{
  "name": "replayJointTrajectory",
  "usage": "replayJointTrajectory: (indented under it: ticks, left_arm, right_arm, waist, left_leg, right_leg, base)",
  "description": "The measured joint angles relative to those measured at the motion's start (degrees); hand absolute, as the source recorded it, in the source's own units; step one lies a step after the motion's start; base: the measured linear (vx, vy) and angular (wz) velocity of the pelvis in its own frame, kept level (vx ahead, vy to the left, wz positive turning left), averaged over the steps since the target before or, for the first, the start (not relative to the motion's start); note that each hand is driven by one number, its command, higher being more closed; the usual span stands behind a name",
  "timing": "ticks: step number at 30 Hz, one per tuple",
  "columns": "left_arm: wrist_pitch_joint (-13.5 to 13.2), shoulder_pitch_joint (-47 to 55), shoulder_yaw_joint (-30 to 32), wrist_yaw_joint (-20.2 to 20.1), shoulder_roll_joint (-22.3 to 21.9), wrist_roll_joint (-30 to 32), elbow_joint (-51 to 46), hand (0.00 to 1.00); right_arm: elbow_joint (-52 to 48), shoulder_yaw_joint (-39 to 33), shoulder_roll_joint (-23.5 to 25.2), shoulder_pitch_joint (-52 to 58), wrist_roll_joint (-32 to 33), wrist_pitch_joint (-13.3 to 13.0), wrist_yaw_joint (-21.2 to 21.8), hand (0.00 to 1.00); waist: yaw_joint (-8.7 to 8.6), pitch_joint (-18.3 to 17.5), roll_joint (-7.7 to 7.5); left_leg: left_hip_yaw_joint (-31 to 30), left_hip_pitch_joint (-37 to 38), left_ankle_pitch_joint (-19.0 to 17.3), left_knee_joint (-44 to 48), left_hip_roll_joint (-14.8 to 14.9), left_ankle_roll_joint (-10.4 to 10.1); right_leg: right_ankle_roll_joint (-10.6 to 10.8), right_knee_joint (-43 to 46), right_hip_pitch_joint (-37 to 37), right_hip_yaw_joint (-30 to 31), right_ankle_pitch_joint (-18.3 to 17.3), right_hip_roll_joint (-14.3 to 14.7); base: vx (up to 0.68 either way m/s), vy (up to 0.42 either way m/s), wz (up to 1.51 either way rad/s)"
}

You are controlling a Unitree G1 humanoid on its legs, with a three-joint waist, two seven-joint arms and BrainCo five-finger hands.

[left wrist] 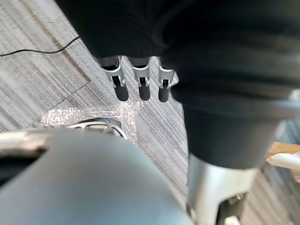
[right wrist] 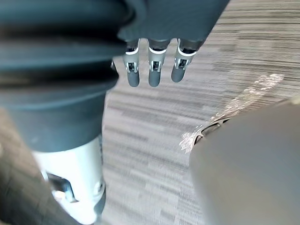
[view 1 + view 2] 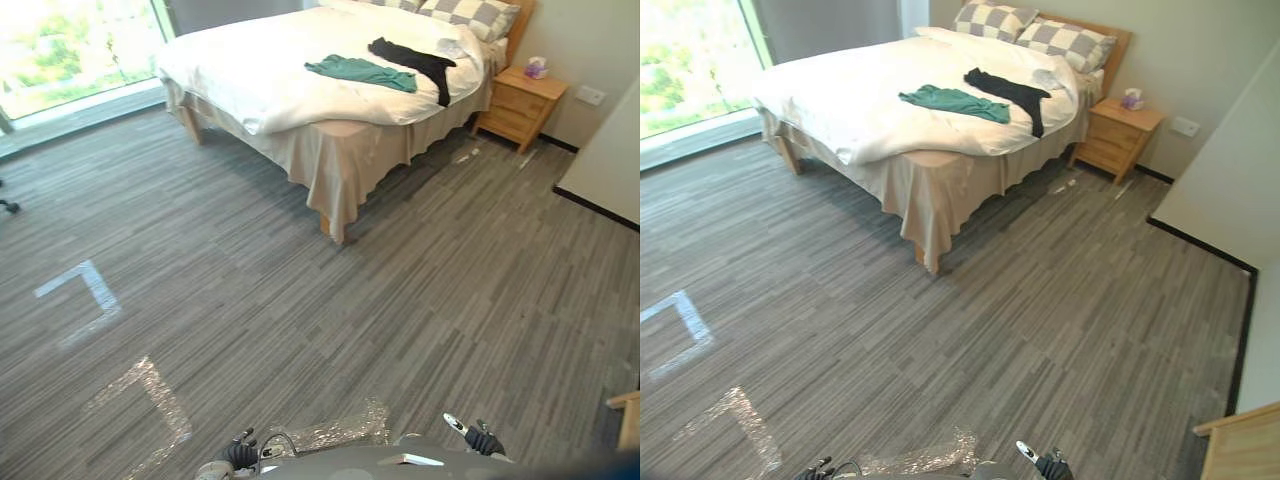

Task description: Tidy the bed and pick cloth on bed and put in laundry

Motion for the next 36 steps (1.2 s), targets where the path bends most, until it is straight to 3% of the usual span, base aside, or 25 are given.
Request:
replayJointTrajectory:
  ticks: [1,2,3,4,5,7,10,11,12,14,15,16,18,20,22,24,25,27,29,30,31,32,34,35,36]
  left_arm:
    - [0.0,-0.3,0.1,0.0,-0.2,0.5,0.0,0.0]
    - [0.0,-1.2,0.6,0.3,-1.1,1.3,-0.1,0.0]
    - [0.0,-1.7,1.6,0.7,-2.3,2.1,-0.1,0.0]
    - [0.0,-1.6,1.8,0.7,-2.6,2.1,-0.1,0.0]
    - [-0.2,-1.5,2.5,0.6,-2.6,2.1,-0.1,0.0]
    - [-0.3,-1.4,4.2,0.5,-2.0,2.4,-0.1,0.0]
    - [-0.8,0.3,5.1,0.4,-2.1,4.3,-0.3,0.0]
    - [-1.3,1.0,7.2,0.4,-1.5,3.5,-0.9,0.0]
    - [-1.4,1.6,8.4,0.7,-2.8,2.1,-1.1,0.0]
    - [-4.0,1.7,9.4,1.1,-3.8,0.5,-2.3,0.0]
    - [-6.1,1.1,9.8,1.2,-4.6,-0.8,-2.6,0.0]
    - [-6.8,0.4,9.9,0.9,-5.2,-1.0,-2.9,0.0]
    - [-8.5,-1.0,9.9,0.5,-6.9,-1.2,-3.7,0.0]
    - [-11.0,-1.7,6.3,-0.7,-7.8,-1.2,-5.3,0.0]
    - [-11.4,-1.9,5.5,-2.6,-8.1,-2.8,-6.3,0.0]
    - [-11.5,-2.0,5.6,-4.5,-7.6,-6.2,-6.8,0.0]
    - [-11.5,-2.1,5.6,-4.6,-7.5,-6.6,-6.8,0.0]
    - [-11.9,-2.3,5.5,-4.5,-7.6,-7.0,-6.5,0.0]
    - [-12.7,-2.1,5.6,-4.5,-7.3,-7.1,-6.7,0.0]
    - [-12.6,-2.2,5.6,-4.5,-6.2,-7.1,-6.8,0.0]
    - [-12.5,-2.3,5.6,-4.4,-5.8,-7.3,-6.8,0.0]
    - [-12.4,-2.5,5.5,-4.2,-5.6,-7.6,-6.8,0.0]
    - [-12.3,-2.6,3.6,-2.5,-5.1,-7.0,-6.3,0.0]
    - [-12.1,-2.6,2.3,-2.1,-4.6,-6.8,-6.1,0.0]
    - [-11.1,-3.2,-1.1,-1.5,-3.4,-6.4,-5.1,0.0]
  right_arm:
    - [-0.1,-0.4,-0.1,0.1,0.2,0.2,0.0,0.0]
    - [-0.4,-1.4,-0.5,0.0,1.2,0.4,0.0,0.0]
    - [-0.9,-2.0,-1.2,0.3,1.7,0.5,0.0,0.0]
    - [-1.0,-1.9,-1.5,0.4,1.7,0.6,0.0,0.0]
    - [-1.1,-1.7,-1.6,0.9,2.0,0.6,0.0,0.0]
    - [-1.1,-0.5,-1.0,1.9,2.0,0.6,0.0,0.0]
    - [-1.6,-0.6,0.0,3.5,3.4,0.4,-0.2,0.0]
    - [-1.0,-1.1,0.8,4.1,3.4,0.5,-0.4,0.0]
    - [-0.8,-1.3,0.5,4.3,2.9,0.8,-0.9,0.0]
    - [-1.0,-2.1,0.2,4.2,-0.2,0.8,-1.6,0.0]
    - [-0.9,-2.3,-0.8,3.9,-3.4,0.8,-1.7,0.0]
    - [-0.6,-2.3,-1.5,3.5,-4.7,0.8,-1.7,0.0]
    - [1.3,-2.4,-2.6,1.7,-7.2,1.5,-1.7,0.0]
    - [4.8,-2.6,-3.0,-1.2,-7.8,1.6,-1.4,0.0]
    - [4.5,-2.5,-2.8,-2.2,-7.7,1.5,-1.2,0.0]
    - [2.1,-1.8,-2.0,-3.1,-8.2,0.5,-1.0,0.0]
    - [2.1,-1.7,-1.8,-3.3,-8.2,0.2,-0.9,0.0]
    - [0.3,-0.2,-1.3,-3.1,-8.6,-1.3,-0.8,0.0]
    - [-0.6,1.4,-1.0,-2.3,-9.9,-1.9,-0.8,0.0]
    - [-0.7,2.6,0.2,-1.7,-11.2,-2.3,-0.8,0.0]
    - [-0.9,3.3,0.7,-1.7,-11.7,-2.3,-0.7,0.0]
    - [-1.4,4.8,1.3,-2.0,-13.5,-2.3,-0.7,0.0]
    - [-0.9,5.1,2.3,-2.9,-15.1,-2.7,-1.5,0.0]
    - [-0.7,5.1,2.1,-3.4,-15.5,-2.7,-1.6,0.0]
    - [0.1,4.9,1.5,-4.4,-16.0,-2.8,-3.1,0.0]
  waist:
    - [-0.02,0.3,0.26]
    - [-0.04,1.8,1.62]
    - [-0.02,3.0,3.58]
    - [0.0,3.0,4.04]
    - [0.28,3.1,3.95]
    - [1.18,3.0,2.23]
    - [-0.13,2.4,1.8]
    - [0.08,1.7,-0.15]
    - [0.05,0.9,1.05]
    - [-0.08,0.5,1.59]
    - [-0.04,0.8,3.03]
    - [-0.06,1.0,3.49]
    - [-0.05,1.3,4.04]
    - [0.91,1.7,3.15]
    - [1.44,1.8,3.14]
    - [1.51,2.9,2.65]
    - [1.66,3.1,2.42]
    - [2.29,3.1,2.8]
    - [3.11,2.7,1.74]
    - [3.04,2.3,0.51]
    - [3.05,1.6,-0.78]
    - [3.23,1.1,-1.5]
    - [3.13,0.7,-1.69]
    - [2.83,0.7,-1.61]
    - [2.18,0.8,-1.5]
  left_leg:
    - [0.1,0.4,0.1,-0.5,0.2,0.0]
    - [0.1,1.2,-0.1,-0.7,1.2,0.7]
    - [0.3,1.7,-0.8,-0.3,3.0,0.5]
    - [0.6,1.9,-1.2,0.0,3.9,0.1]
    - [2.0,2.6,-2.0,0.8,5.3,-0.9]
    - [5.2,4.4,-3.4,3.1,6.8,-3.6]
    - [7.5,8.0,-4.7,4.6,9.6,-6.9]
    - [8.2,7.0,-5.1,10.9,10.9,-7.3]
    - [7.7,4.5,-4.7,19.1,15.0,-6.7]
    - [3.7,-0.3,0.1,32.5,19.8,-1.6]
    - [-0.7,-4.5,3.7,41.7,22.5,-1.3]
    - [-2.5,-6.5,3.8,46.0,23.2,-1.8]
    - [-8.2,-12.6,1.6,55.2,21.5,-4.4]
    - [-9.2,-18.0,-3.4,58.2,15.9,-4.4]
    - [-7.7,-22.3,-5.9,55.0,13.1,-3.5]
    - [-4.2,-27.1,-7.4,43.6,9.4,-1.4]
    - [-3.2,-27.6,-6.9,38.5,8.1,-1.2]
    - [-0.7,-28.4,-0.1,20.2,6.4,0.4]
    - [0.6,-27.1,6.1,19.1,5.8,4.4]
    - [2.0,-26.3,5.3,19.9,4.1,6.5]
    - [2.3,-26.3,4.2,20.0,3.3,6.6]
    - [3.2,-25.6,2.5,19.8,2.6,6.9]
    - [3.7,-22.3,0.5,17.6,0.3,7.3]
    - [3.5,-21.0,0.0,16.9,-0.4,7.3]
    - [3.2,-17.2,-1.3,15.5,-1.7,7.8]
  right_leg:
    - [0.4,-0.3,0.1,-0.4,0.3,0.1]
    - [2.3,4.0,-1.2,-1.8,0.6,0.0]
    - [1.2,8.0,-3.9,-4.7,-1.5,-0.7]
    - [0.9,8.6,-5.0,-5.9,-1.7,-1.3]
    - [1.5,9.8,-7.9,-7.1,-1.3,-3.3]
    - [2.9,8.7,-11.0,-7.4,1.9,-6.5]
    - [3.0,8.3,-11.4,-7.2,3.5,-7.7]
    - [0.2,7.4,-11.5,-6.2,6.0,-7.6]
    - [-0.9,7.4,-10.5,-6.1,4.2,-5.4]
    - [-2.6,6.7,-8.2,-5.8,1.4,-2.8]
    - [-3.3,4.6,-5.5,-5.6,0.6,-0.9]
    - [-3.5,3.1,-4.0,-5.4,0.4,0.1]
    - [-3.8,-1.8,1.5,-5.1,0.5,1.4]
    - [-4.0,-6.7,8.1,-3.3,0.8,1.4]
    - [-4.0,-9.5,11.2,-1.9,0.8,1.8]
    - [-3.6,-12.2,14.4,0.1,0.5,1.3]
    - [-3.1,-12.6,14.6,0.6,0.2,0.9]
    - [-0.1,-13.0,16.4,2.4,-2.3,0.4]
    - [1.3,-12.1,18.1,3.8,-4.6,-0.8]
    - [1.0,-11.1,18.6,4.2,-6.2,-2.8]
    - [0.8,-10.1,18.3,4.6,-6.1,-3.7]
    - [-0.5,-7.3,16.8,5.9,-5.1,-5.0]
    - [1.1,4.6,12.4,8.9,-3.7,-7.7]
    - [2.5,10.2,10.6,9.4,-2.8,-8.6]
    - [6.0,27.5,4.1,11.6,1.6,-10.3]
  base:
    - [0.07,-0.053,-0.02]
    - [0.04,-0.028,-0.07]
    - [0.03,-0.003,-0.1]
    - [0.05,0.049,-0.23]
    - [0.12,0.038,-0.48]
    - [0.2,-0.045,-0.64]
    - [0.4,-0.221,-0.34]
    - [0.56,-0.377,-0.54]
    - [0.56,-0.398,-0.68]
    - [0.45,-0.347,-0.36]
    - [0.46,-0.316,-0.19]
    - [0.54,-0.346,-0.16]
    - [0.39,-0.208,-0.08]
    - [0.4,-0.162,-0.34]
    - [0.35,-0.056,-0.57]
    - [0.44,0.048,-0.61]
    - [0.35,0.106,-0.6]
    - [0.4,0.213,-0.54]
    - [0.39,0.221,-0.34]
    - [0.38,0.182,-0.2]
    - [0.56,0.256,-0.21]
    - [0.53,0.271,-0.27]
    - [0.44,0.26,-0.12]
    - [0.45,0.266,0.23]
    - [0.45,0.248,0.26]
